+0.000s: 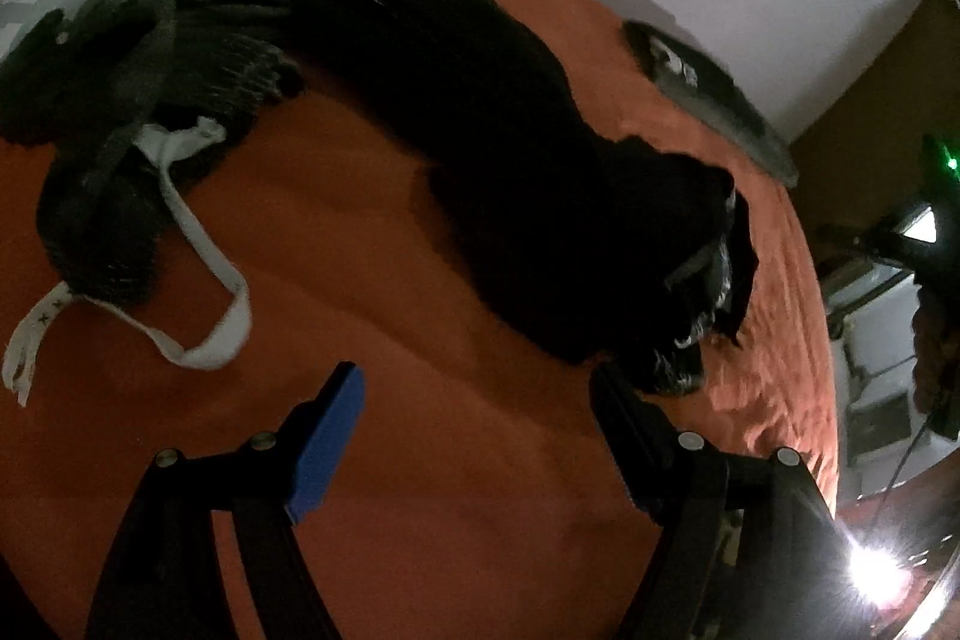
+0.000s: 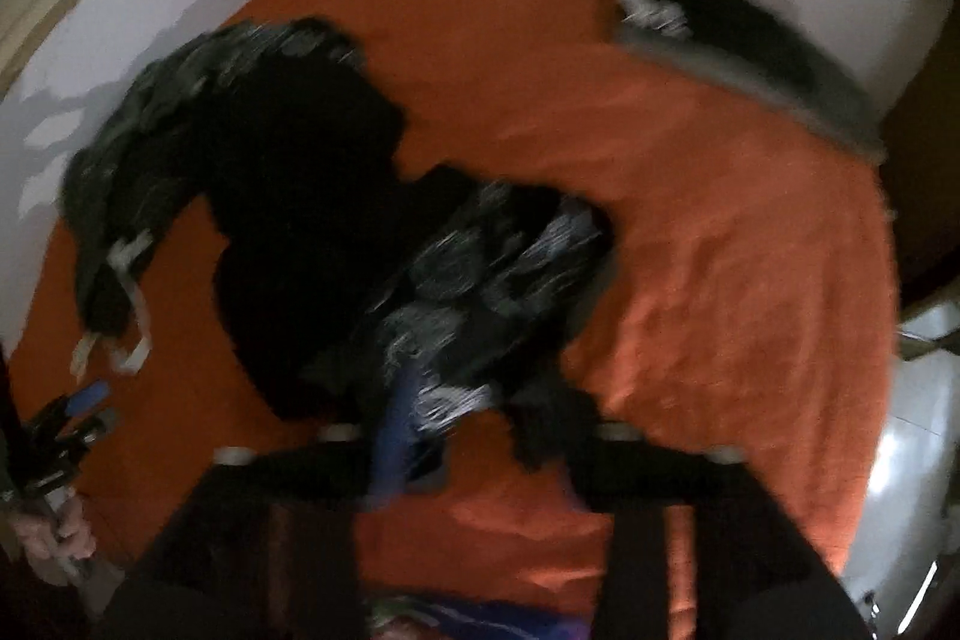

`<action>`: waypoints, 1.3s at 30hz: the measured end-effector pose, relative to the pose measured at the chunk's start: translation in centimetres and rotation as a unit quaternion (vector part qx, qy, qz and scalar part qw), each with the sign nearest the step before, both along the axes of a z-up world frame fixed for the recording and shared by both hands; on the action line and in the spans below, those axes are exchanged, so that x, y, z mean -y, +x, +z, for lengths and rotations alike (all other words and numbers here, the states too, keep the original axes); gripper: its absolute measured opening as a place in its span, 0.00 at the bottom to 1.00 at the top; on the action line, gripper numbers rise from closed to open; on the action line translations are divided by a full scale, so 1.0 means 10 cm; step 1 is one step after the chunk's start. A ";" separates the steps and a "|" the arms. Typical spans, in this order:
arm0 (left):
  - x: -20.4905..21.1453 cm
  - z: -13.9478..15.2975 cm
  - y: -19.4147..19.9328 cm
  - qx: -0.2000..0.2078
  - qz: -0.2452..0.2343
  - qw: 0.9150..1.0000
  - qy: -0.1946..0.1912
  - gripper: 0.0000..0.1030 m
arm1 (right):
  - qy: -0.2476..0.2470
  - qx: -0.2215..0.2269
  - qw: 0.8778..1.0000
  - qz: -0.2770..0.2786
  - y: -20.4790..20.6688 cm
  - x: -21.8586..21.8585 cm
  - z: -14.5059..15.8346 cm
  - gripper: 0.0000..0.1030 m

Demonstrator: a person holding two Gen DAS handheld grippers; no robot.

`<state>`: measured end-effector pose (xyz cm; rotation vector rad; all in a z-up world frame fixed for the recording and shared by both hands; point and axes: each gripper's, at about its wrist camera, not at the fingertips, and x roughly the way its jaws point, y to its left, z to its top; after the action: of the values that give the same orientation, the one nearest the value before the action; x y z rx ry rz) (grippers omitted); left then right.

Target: Fold clothes

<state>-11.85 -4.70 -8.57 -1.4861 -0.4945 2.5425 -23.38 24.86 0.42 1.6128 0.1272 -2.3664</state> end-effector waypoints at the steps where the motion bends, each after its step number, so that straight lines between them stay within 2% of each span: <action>1: -0.01 -0.02 0.01 0.000 -0.003 1.000 -0.002 0.76 | -0.009 0.005 1.000 0.008 0.02 0.06 -0.09 0.63; 4: -0.06 -0.07 0.04 -0.002 -0.012 1.000 -0.010 0.76 | -0.037 0.009 0.999 0.017 0.07 0.30 -0.40 0.66; 8: -0.12 -0.13 0.07 -0.004 -0.024 1.000 -0.020 0.76 | -0.048 0.028 0.998 -0.009 0.03 0.55 -0.85 0.68; 12: -0.18 -0.20 0.11 -0.005 -0.035 0.999 -0.030 0.76 | -0.048 0.020 0.998 -0.025 -0.03 0.75 -1.05 0.68; 13: -0.19 -0.22 0.11 -0.006 -0.038 0.999 -0.032 0.76 | -0.045 0.006 0.999 -0.025 -0.03 0.79 -1.05 0.58; 14: -0.21 -0.23 0.12 -0.006 -0.041 0.999 -0.035 0.76 | -0.034 -0.008 0.999 -0.021 -0.03 0.83 -1.04 0.23; 15: -0.22 -0.25 0.13 -0.007 -0.044 0.998 -0.037 0.76 | -0.008 -0.019 1.000 -0.018 -0.03 0.86 -1.03 0.05; 16: -0.24 -0.27 0.14 -0.007 -0.047 0.998 -0.040 0.76 | 0.021 -0.030 0.999 -0.015 -0.03 0.90 -1.01 0.01; 22: -0.21 -0.30 0.03 -0.002 -0.034 0.999 -0.023 0.76 | -0.035 -0.100 0.994 -0.028 0.50 0.55 -0.48 0.00; 27: -0.17 -0.32 -0.09 0.003 -0.017 1.000 -0.004 0.76 | -0.068 -0.187 0.979 -0.046 1.08 -0.01 0.11 0.00; 28: -0.16 -0.33 -0.11 0.004 -0.014 1.000 0.000 0.76 | -0.063 -0.195 0.978 -0.048 1.14 -0.10 0.18 0.00; 30: -0.14 -0.33 -0.16 0.006 -0.007 1.000 0.007 0.76 | -0.053 -0.186 0.980 -0.038 1.19 -0.23 0.24 0.00; 32: -0.12 -0.34 -0.21 0.008 -0.001 1.000 0.015 0.76 | -0.060 -0.128 0.990 -0.012 1.05 -0.26 0.10 0.00; 33: -0.12 -0.34 -0.20 0.007 -0.003 1.000 0.016 0.76 | -0.067 -0.113 0.991 -0.006 0.95 -0.24 0.03 0.00; 34: -0.12 -0.34 -0.18 0.006 -0.005 1.000 0.017 0.76 | -0.075 -0.102 0.992 -0.002 0.84 -0.20 -0.03 0.04; 36: -0.12 -0.33 -0.14 0.003 -0.010 1.000 0.019 0.76 | -0.085 -0.088 0.993 0.000 0.64 -0.13 -0.14 0.20; 37: -0.12 -0.32 -0.13 0.001 -0.013 1.000 0.020 0.76 | -0.085 -0.087 0.993 -0.002 0.56 -0.08 -0.18 0.52; 38: -0.12 -0.32 -0.11 0.000 -0.015 1.000 0.021 0.76 | -0.087 -0.078 0.993 -0.010 0.39 0.01 -0.26 0.79; 39: -0.12 -0.32 -0.09 -0.002 -0.018 1.000 0.022 0.76 | -0.097 -0.067 0.993 -0.016 0.24 0.08 -0.33 0.82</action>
<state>-12.78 -3.47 -11.73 -1.4619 -0.5154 2.4909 -20.94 24.08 -2.90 1.3775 -0.1014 -2.4260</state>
